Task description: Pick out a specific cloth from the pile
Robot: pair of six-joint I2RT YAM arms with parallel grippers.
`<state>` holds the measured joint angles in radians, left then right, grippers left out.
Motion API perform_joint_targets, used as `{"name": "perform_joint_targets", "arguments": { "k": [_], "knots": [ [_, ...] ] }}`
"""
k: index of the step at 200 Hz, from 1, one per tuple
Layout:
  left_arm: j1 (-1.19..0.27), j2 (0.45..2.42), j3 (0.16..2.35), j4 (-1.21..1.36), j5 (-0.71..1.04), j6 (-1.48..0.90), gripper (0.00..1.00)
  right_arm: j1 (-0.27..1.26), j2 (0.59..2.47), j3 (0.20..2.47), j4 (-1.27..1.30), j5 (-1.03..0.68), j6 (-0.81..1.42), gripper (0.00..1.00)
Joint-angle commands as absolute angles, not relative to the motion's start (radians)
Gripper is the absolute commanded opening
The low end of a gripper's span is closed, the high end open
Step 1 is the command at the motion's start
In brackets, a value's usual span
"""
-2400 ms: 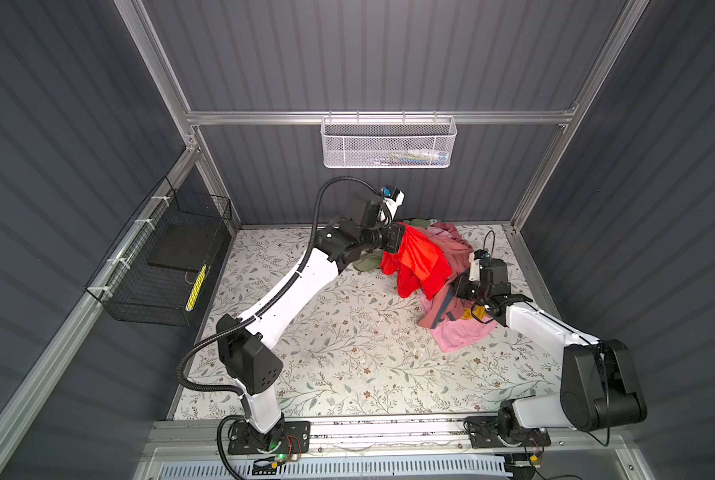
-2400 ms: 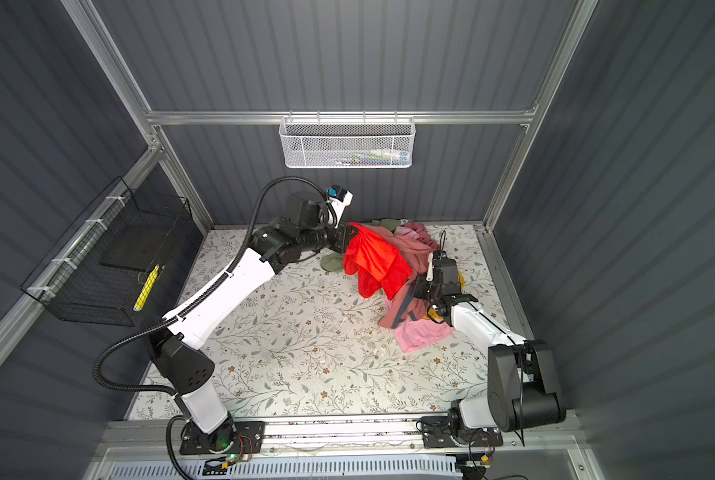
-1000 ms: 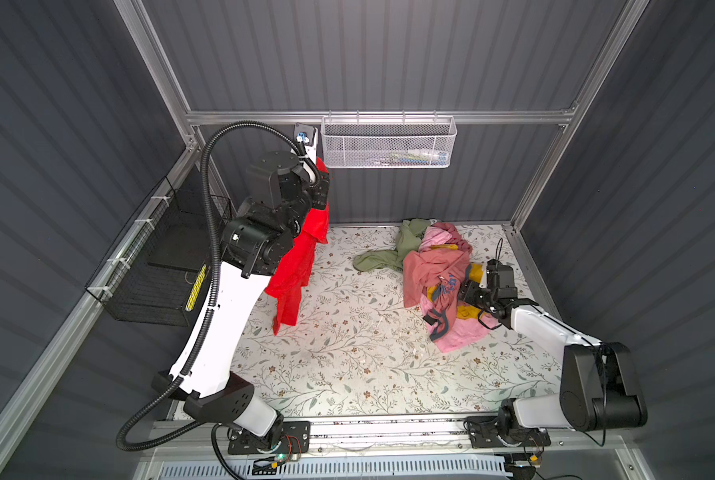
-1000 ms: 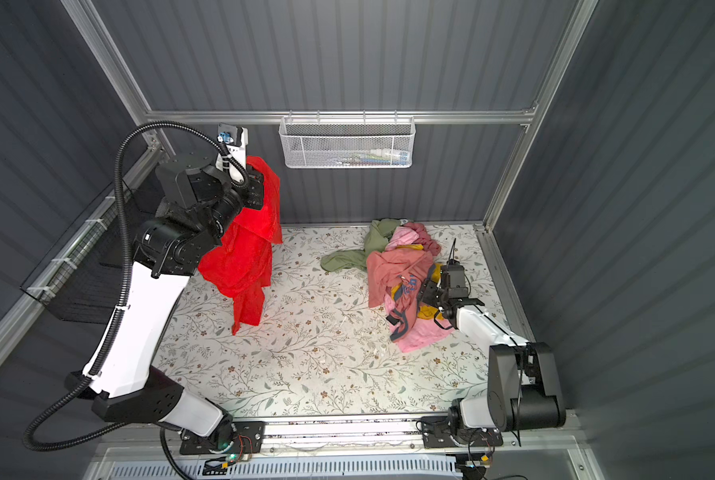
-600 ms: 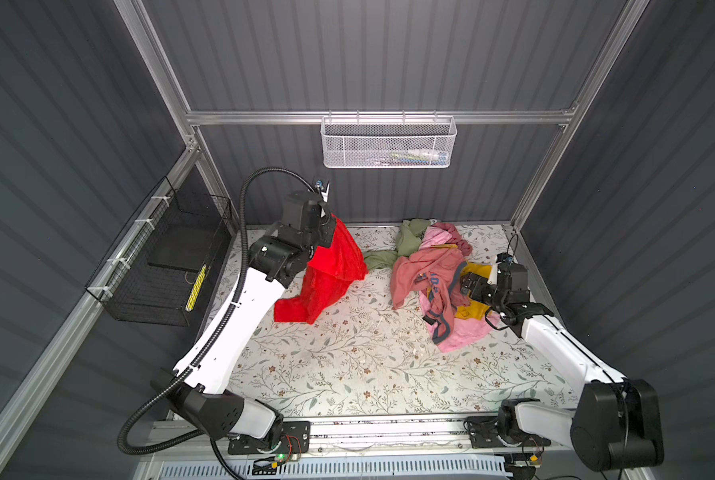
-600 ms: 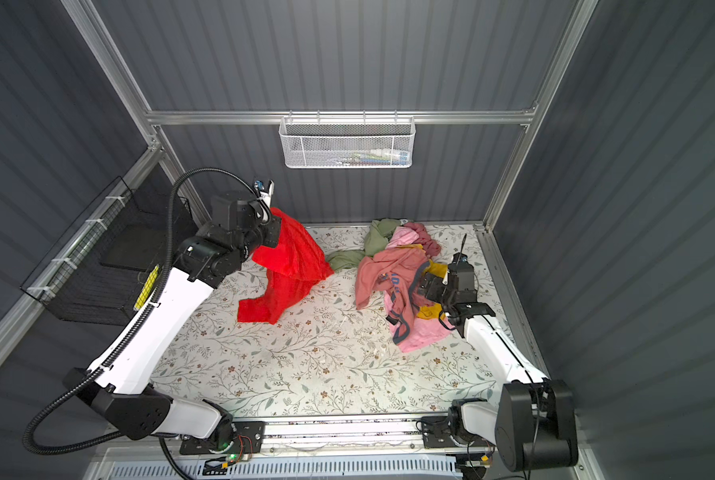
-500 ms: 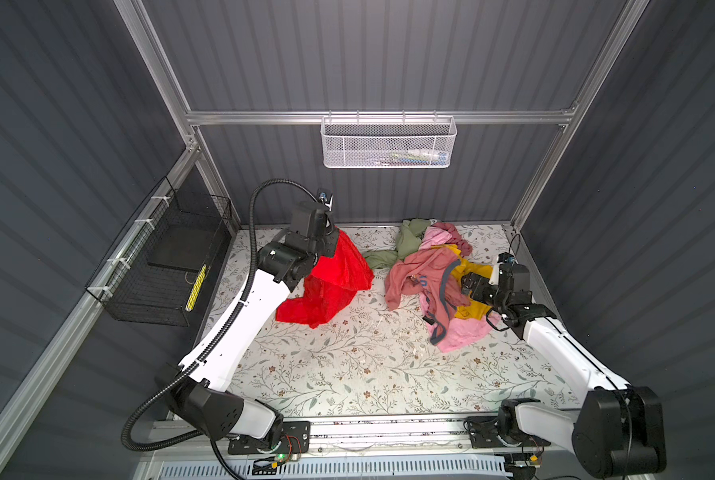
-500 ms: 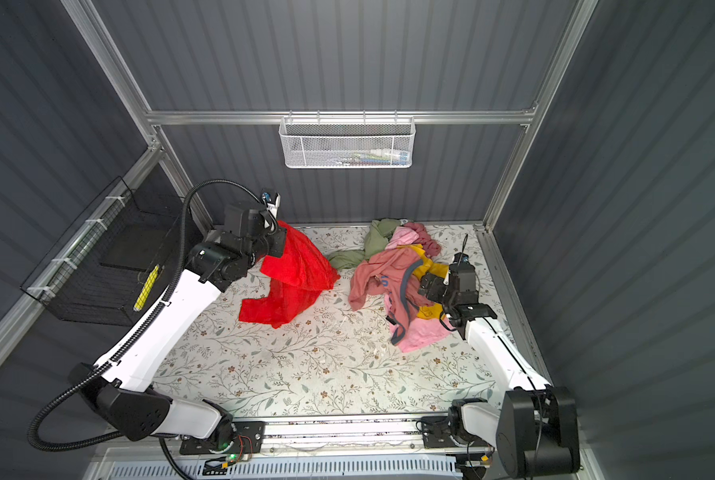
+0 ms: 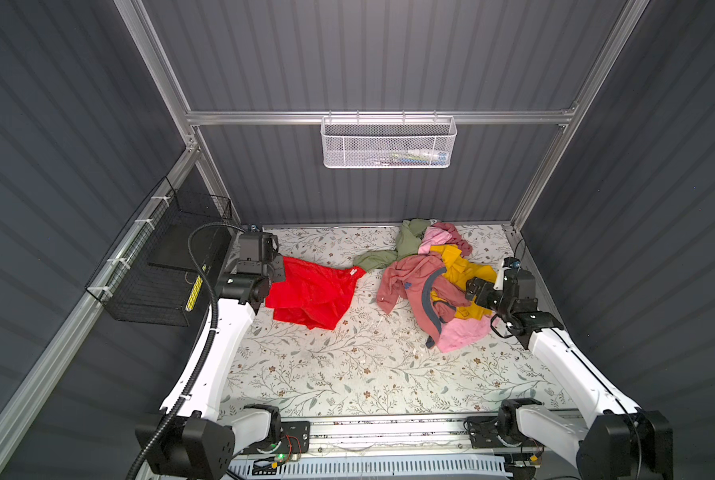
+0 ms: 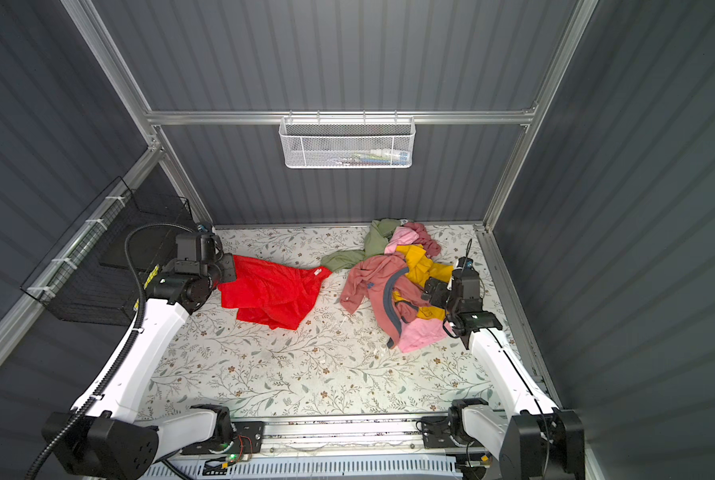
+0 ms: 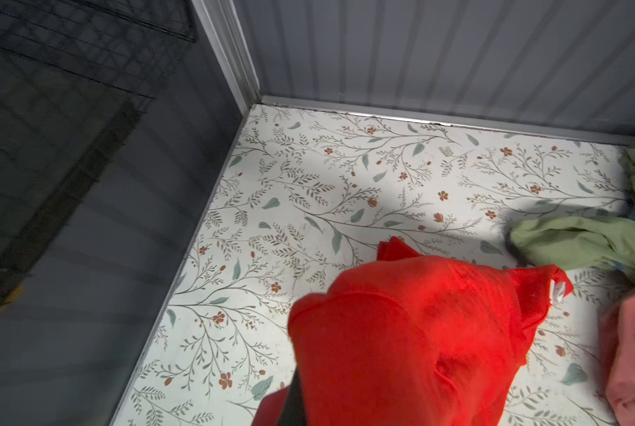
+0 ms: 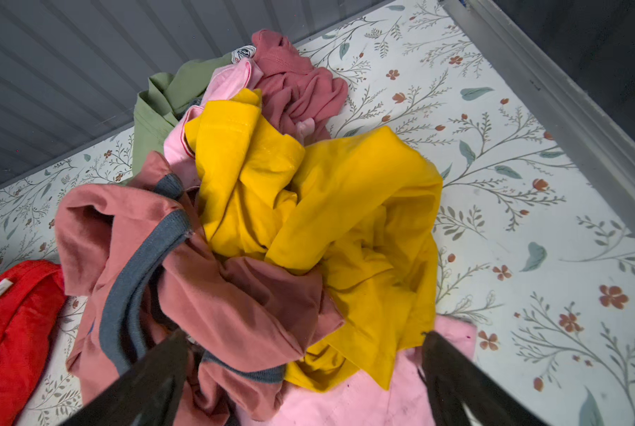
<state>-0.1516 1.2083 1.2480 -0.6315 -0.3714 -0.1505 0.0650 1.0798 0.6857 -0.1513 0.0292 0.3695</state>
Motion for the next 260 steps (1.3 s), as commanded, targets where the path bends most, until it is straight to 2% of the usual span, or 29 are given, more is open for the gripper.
{"name": "perform_joint_targets", "arguments": {
  "k": [1,48,72,132,207,260],
  "knots": [
    [-0.144,1.165,1.258,-0.625,-0.424,-0.131,0.00,0.062,1.069,0.670,-0.178,0.056,0.349,0.98],
    [-0.144,1.179,1.346,-0.628,-0.614,-0.005,0.00,0.061,1.023,0.645,-0.199,0.107,0.324,0.99],
    [-0.143,1.174,1.376,-0.632,-0.644,0.026,0.00,0.062,1.005,0.636,-0.201,0.120,0.317,0.99],
    [-0.146,1.213,1.402,-0.652,-0.407,0.007,0.00,0.062,0.994,0.641,-0.207,0.112,0.315,0.99],
    [-0.211,1.277,1.265,-0.573,-0.269,-0.091,0.00,0.063,0.972,0.638,-0.216,0.078,0.321,0.97],
    [-0.212,1.333,1.182,-0.447,-0.075,-0.199,0.00,0.065,0.965,0.639,-0.219,0.063,0.328,0.96]
  ]
}}
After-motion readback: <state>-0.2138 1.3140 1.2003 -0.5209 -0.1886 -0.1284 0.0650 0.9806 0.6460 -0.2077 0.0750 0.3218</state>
